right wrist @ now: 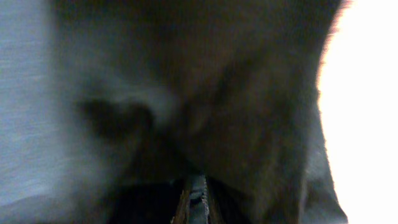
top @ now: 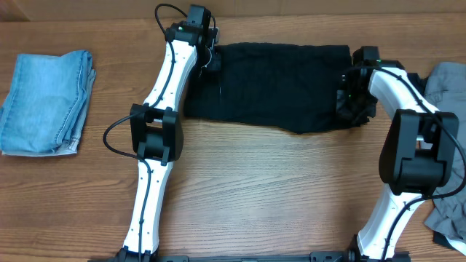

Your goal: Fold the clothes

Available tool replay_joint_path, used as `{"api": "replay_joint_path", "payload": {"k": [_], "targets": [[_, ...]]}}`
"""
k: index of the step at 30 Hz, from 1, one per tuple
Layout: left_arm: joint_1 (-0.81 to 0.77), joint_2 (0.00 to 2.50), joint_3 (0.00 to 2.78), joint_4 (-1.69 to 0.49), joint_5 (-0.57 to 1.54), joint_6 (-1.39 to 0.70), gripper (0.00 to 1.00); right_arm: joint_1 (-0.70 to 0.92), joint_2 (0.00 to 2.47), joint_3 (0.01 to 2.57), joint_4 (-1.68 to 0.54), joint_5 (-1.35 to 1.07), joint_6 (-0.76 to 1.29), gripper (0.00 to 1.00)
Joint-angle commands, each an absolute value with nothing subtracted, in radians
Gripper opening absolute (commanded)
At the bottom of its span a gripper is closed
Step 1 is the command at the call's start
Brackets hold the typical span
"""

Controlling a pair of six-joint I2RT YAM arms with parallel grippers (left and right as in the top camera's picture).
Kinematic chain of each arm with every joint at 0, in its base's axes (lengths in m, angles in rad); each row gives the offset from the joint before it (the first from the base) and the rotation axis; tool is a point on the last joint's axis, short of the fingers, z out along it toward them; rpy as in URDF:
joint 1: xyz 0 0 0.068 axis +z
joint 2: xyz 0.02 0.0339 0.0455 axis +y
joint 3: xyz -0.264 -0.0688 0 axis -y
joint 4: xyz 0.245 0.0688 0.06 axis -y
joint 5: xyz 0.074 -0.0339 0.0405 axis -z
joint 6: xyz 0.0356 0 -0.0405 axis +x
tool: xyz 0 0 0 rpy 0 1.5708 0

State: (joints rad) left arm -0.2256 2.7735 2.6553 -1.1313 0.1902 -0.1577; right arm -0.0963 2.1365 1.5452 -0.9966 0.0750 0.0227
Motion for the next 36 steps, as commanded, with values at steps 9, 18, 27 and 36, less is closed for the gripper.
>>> {"api": "replay_joint_path", "payload": {"k": [9,18,27,36], "targets": [[-0.147,2.853,2.642,-1.189,0.124,-0.154,0.04,-0.345,2.123,1.536,-0.958,0.162,0.082,0.11],[-0.157,2.849,2.901,-1.278,0.192,-0.154,0.25,-0.353,2.108,1.628,-1.014,0.042,0.083,0.20],[-0.189,2.797,3.142,-1.503,0.255,-0.163,0.56,-0.350,2.054,1.642,-1.106,-0.267,0.212,0.61],[-0.197,2.799,3.129,-1.594,0.172,-0.165,0.73,-0.280,2.055,1.494,-0.879,-0.341,0.236,0.75]]}}
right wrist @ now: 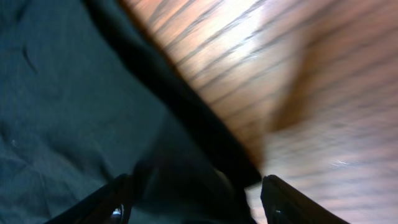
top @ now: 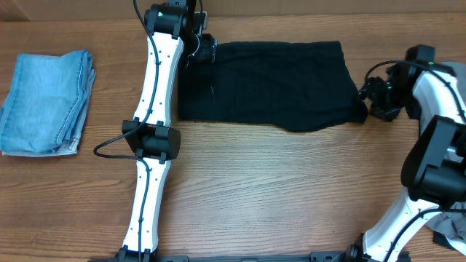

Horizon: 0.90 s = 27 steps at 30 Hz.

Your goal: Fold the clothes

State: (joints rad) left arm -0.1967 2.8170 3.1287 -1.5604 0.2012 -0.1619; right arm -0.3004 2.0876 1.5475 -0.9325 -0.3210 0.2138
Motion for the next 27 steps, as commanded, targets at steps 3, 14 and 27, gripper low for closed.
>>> {"api": "replay_joint_path", "payload": {"k": [3,14,27], "targets": [[-0.197,2.799,3.129,-1.637,0.170,-0.172,0.72,-0.265,2.056,1.432,-0.787,-0.288,0.216,0.86],[-0.202,2.799,3.129,-1.690,0.124,-0.313,0.76,-0.244,2.056,1.266,-0.632,-0.289,0.167,0.94],[-0.330,2.482,3.094,-1.690,0.009,-0.356,0.86,-0.242,2.056,1.261,-0.625,-0.289,0.125,0.96]]}}
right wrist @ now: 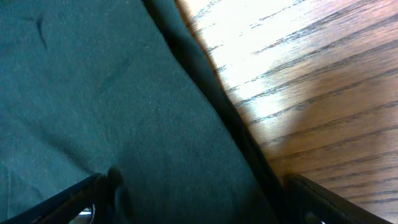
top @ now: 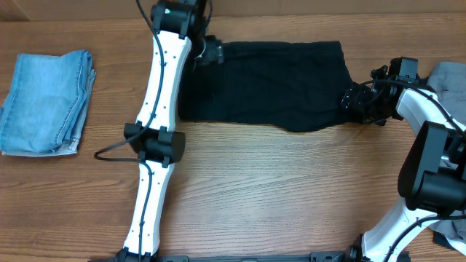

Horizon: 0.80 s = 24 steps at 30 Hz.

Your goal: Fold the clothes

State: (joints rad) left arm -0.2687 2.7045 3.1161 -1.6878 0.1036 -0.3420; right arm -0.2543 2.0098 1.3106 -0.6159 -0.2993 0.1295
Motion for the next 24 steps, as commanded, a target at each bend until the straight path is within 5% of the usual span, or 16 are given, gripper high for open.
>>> {"api": "replay_joint_path", "payload": {"k": [1,11,24], "targets": [[-0.355,2.413,3.042,-1.690,-0.039,-0.356,0.88,-0.242,2.056,1.261,-0.625,-0.289,0.125,0.96],[-0.320,2.072,2.225,-1.670,-0.217,-0.525,1.00,-0.242,2.056,1.261,-0.633,-0.289,0.125,0.96],[-0.095,2.073,1.584,-0.749,0.247,-0.453,1.00,-0.241,2.056,1.261,-0.545,-0.289,0.000,0.96]]}}
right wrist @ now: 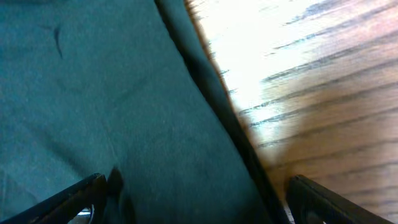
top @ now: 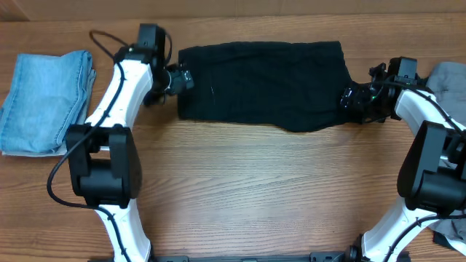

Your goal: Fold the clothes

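Note:
A black garment (top: 262,84) lies flat across the far middle of the table. My left gripper (top: 179,78) sits at the middle of its left edge; the overhead view does not show how its jaws stand. At the garment's right edge, low over the cloth, is my right gripper (top: 354,98). In the right wrist view that gripper (right wrist: 196,202) is open wide. One finger (right wrist: 81,199) is over the dark cloth (right wrist: 112,106) and the other finger (right wrist: 314,196) over bare wood, with the hem running between them.
Folded blue jeans (top: 47,102) lie at the far left of the wooden table (top: 255,196). A grey garment (top: 445,78) is heaped at the right edge behind my right arm, and more grey cloth (top: 451,231) shows at the bottom right corner.
My left arm has swung left, and its gripper has gone from the garment's far left corner to the middle of its left edge. The right gripper stays open at the right hem, barely shifted.
At first my right gripper was pressed into the garment's right end, with the left at the far left corner. Then the right gripper stood open off to the right of the hem. It was back over the hem afterwards, and now the left has dropped to the left edge.

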Available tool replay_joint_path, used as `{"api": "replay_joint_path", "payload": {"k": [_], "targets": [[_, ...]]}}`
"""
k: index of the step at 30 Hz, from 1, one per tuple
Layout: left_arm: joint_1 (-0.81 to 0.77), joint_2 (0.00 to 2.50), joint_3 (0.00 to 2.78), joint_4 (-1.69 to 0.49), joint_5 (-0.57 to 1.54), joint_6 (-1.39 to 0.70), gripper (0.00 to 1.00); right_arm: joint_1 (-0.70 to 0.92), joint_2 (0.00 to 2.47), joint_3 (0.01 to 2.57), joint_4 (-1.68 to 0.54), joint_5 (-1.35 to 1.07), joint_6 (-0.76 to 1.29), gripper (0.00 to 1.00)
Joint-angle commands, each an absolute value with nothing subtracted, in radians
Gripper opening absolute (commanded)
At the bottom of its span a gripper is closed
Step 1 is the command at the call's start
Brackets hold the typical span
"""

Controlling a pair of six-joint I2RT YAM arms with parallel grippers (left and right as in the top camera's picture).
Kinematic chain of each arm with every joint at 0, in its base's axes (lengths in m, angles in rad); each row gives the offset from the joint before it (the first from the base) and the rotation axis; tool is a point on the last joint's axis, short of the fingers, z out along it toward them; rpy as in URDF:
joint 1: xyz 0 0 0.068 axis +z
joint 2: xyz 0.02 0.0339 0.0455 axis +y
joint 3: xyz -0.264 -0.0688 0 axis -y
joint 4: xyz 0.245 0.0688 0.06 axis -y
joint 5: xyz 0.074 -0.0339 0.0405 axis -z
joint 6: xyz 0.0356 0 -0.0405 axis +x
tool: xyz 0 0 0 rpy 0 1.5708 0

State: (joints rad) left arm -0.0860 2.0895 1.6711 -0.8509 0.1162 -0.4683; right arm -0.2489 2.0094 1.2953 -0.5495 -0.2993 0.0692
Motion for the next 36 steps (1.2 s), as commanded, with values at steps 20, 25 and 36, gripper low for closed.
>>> {"api": "replay_joint_path", "payload": {"k": [20,25,36], "targets": [[-0.126,2.182,1.497,-0.549,0.289,-0.457,1.00,-0.170,2.056,1.261,-0.370,-0.292,-0.144,1.00],[-0.139,2.183,1.497,-0.550,0.289,-0.456,0.96,-0.121,2.056,1.261,-0.371,-0.289,-0.144,1.00],[-0.117,2.182,1.519,-0.563,0.319,-0.350,0.37,-0.112,2.055,1.266,-0.387,-0.289,-0.143,0.99]]}}
